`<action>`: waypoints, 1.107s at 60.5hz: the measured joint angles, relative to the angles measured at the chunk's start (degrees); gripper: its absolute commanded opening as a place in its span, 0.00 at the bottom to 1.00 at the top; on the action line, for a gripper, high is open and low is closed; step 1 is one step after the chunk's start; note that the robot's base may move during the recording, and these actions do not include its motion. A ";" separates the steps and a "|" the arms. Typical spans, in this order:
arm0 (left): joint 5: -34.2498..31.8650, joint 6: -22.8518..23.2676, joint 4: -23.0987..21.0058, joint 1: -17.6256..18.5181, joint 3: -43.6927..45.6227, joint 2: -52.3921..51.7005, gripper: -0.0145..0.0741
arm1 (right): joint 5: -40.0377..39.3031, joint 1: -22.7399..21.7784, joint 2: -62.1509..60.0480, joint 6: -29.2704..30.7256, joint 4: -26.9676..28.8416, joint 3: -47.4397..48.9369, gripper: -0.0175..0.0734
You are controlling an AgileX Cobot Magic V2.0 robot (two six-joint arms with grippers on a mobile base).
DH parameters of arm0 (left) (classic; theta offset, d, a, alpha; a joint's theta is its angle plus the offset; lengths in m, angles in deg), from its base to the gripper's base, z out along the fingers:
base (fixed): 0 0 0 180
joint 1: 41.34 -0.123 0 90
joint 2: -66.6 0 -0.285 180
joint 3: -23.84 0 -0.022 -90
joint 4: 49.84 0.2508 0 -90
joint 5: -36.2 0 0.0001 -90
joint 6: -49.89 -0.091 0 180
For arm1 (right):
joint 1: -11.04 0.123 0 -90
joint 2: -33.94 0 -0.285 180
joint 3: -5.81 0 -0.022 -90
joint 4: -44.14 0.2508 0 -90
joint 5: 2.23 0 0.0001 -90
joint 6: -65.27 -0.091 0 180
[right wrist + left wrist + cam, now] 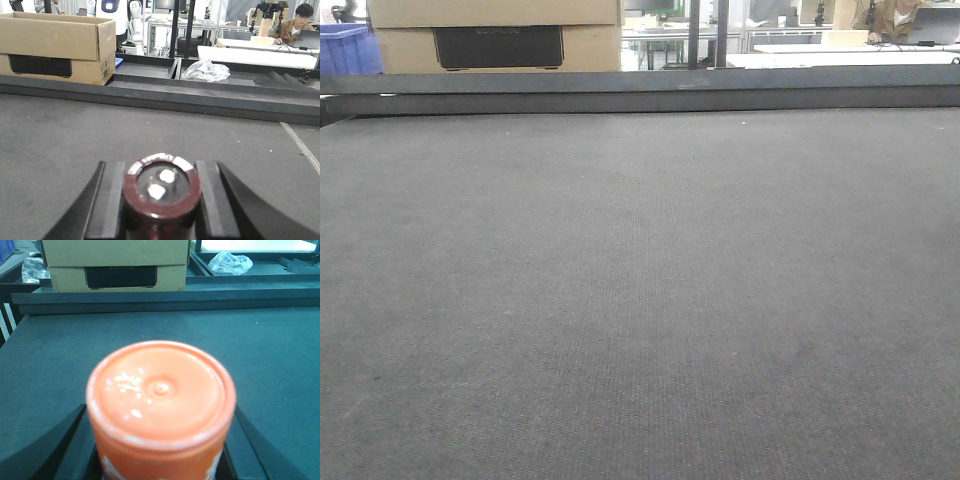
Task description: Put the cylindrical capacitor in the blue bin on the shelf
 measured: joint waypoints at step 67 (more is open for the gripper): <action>-0.30 0.00 0.21 0.00 0.00 0.00 0.04 | 0.00 0.00 0.00 0.00 0.13 0.00 0.11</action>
